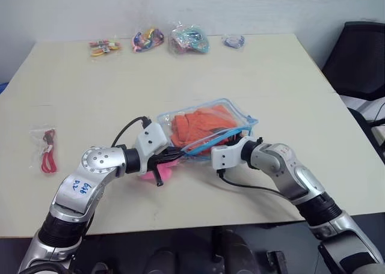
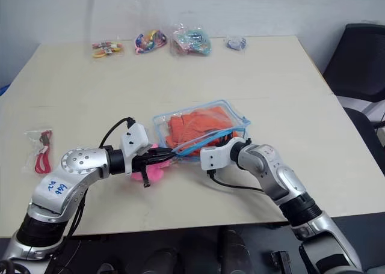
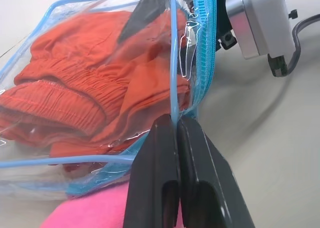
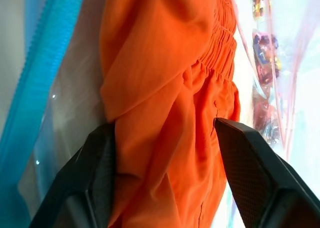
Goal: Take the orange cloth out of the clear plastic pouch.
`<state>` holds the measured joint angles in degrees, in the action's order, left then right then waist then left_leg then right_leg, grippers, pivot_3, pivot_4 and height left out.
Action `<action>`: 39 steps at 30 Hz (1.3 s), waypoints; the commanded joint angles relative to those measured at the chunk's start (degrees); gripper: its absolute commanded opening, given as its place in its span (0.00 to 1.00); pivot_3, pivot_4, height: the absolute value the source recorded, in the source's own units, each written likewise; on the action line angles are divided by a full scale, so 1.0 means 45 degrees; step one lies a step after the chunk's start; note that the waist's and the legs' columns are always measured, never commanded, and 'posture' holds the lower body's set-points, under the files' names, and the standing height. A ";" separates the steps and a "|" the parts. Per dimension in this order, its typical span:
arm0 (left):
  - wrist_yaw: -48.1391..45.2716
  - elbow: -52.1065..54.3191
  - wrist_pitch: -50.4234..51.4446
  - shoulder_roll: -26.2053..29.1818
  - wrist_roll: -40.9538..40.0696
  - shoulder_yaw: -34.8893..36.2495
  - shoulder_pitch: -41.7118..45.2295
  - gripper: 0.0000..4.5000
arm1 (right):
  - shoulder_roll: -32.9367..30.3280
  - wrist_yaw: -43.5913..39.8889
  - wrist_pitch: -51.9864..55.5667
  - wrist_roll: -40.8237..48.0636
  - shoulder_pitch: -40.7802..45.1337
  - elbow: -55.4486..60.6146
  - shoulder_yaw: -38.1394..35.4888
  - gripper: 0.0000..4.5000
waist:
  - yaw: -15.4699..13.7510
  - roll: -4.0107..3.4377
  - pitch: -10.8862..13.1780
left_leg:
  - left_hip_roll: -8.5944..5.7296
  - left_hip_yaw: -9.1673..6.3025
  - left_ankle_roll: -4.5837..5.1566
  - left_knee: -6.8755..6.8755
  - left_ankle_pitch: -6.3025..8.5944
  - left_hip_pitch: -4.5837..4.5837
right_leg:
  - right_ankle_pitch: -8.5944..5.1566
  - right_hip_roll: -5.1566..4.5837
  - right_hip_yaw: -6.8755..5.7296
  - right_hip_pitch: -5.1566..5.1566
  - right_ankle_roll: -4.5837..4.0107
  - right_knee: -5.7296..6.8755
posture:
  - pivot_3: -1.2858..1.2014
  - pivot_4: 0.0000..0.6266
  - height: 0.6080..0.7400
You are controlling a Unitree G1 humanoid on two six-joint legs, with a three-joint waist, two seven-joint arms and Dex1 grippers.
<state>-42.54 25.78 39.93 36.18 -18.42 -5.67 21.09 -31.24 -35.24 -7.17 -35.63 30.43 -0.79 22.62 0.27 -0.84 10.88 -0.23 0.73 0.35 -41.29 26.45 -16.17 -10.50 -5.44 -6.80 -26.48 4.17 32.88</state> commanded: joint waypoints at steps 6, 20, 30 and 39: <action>0.0037 0.0320 -0.0289 -0.0080 -0.0073 0.0006 -0.0028 0.00 | 0.0028 -0.0028 0.0190 -0.0052 -0.0412 -0.0078 0.0122 0.01 | 0.0004 0.0000 0.0000 | 0.0000 -0.0003 -0.0001 0.0001 0.0000 -0.0001 | 0.0000 0.0000 0.0019 -0.0001 0.0000 0.0000 | 0.52 0.24 1.00; 0.0808 -0.1301 -0.1038 -0.0556 0.1256 -0.0665 0.0623 0.00 | -0.1413 -0.2709 0.1903 0.2705 -0.2521 0.5870 -0.2149 0.01 | -0.0077 0.0000 0.0002 | -0.0011 -0.0004 -0.0001 -0.0004 0.0000 -0.0013 | 0.0000 -0.0001 -0.0045 -0.0014 0.0001 -0.0016 | 0.52 0.24 1.00; 0.0602 -0.2592 -0.2043 -0.0448 0.1834 -0.0790 0.1057 0.00 | -0.3435 -0.4366 0.3196 0.5009 -0.3881 0.8266 -0.4705 0.01 | -0.0125 0.0000 0.0002 | -0.0012 0.0006 0.0002 0.0010 0.0000 -0.0029 | 0.0001 0.0000 -0.0039 -0.0004 0.0002 -0.0012 | 0.52 0.24 1.00; -0.0678 -0.4762 -0.4699 0.0550 0.2454 -0.0693 0.1295 0.00 | -0.5691 -0.7461 0.8377 1.1212 -0.4615 1.0259 -1.0053 0.01 | -0.0225 0.0000 0.0003 | -0.0006 -0.0006 0.0009 0.0012 0.0003 -0.0019 | 0.0001 0.0003 -0.0034 0.0007 0.0001 -0.0012 | 0.52 0.24 1.00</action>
<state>-44.69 5.85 20.69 37.48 -8.60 -9.77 26.67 -55.35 -67.64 27.13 10.21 8.52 43.60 -17.33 -0.74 -0.84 10.89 -0.25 0.66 0.41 -41.25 26.48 -16.23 -10.50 -5.43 -6.90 -26.44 4.18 32.85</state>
